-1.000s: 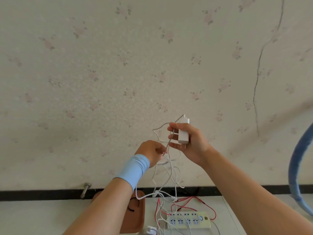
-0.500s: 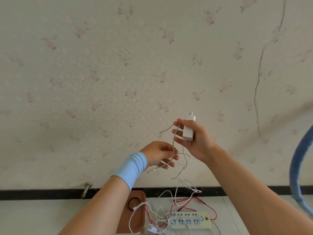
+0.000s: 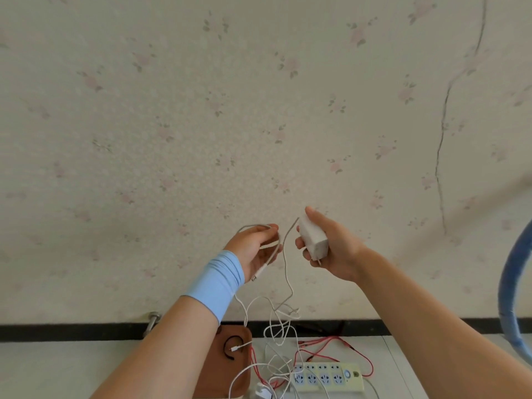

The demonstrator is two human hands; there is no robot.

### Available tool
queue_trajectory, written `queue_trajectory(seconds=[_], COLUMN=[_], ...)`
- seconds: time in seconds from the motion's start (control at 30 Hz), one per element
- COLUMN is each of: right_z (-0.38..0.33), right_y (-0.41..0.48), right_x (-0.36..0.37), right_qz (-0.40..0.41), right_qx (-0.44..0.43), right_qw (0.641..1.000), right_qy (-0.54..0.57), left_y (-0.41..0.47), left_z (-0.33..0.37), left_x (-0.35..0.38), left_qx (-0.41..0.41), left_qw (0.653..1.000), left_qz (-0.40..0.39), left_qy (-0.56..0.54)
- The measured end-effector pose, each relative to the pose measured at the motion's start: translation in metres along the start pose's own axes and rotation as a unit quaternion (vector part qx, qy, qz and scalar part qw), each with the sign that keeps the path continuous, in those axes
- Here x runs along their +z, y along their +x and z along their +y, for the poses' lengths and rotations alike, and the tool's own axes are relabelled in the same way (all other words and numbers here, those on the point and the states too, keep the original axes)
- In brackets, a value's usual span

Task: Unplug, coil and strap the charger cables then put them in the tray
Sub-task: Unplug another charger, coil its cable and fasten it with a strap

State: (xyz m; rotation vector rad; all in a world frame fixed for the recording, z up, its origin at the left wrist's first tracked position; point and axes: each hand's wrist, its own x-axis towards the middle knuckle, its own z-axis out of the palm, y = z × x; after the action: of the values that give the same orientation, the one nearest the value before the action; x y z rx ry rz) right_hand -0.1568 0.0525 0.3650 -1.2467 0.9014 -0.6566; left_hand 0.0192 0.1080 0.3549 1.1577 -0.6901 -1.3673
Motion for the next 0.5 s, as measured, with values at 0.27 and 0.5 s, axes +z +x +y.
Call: queue_trajectory(seconds=[0.27, 0.5], right_z=[-0.001, -0.002], right_y=[-0.012, -0.017], right_x=[0.013, 0.02], right_qz=[-0.129, -0.092], right_qx=[0.025, -0.008], right_qw=[0.983, 0.979], right_qy=[-0.129, -0.183], left_y=[-0.015, -0.03], left_z=[0.004, 0.01], left_x=[-0.004, -0.004], left_qx=[0.066, 0.111], left_qw=[0.986, 0.984], left_qz=[0.018, 0.041], left_qy=[0.15, 0.13])
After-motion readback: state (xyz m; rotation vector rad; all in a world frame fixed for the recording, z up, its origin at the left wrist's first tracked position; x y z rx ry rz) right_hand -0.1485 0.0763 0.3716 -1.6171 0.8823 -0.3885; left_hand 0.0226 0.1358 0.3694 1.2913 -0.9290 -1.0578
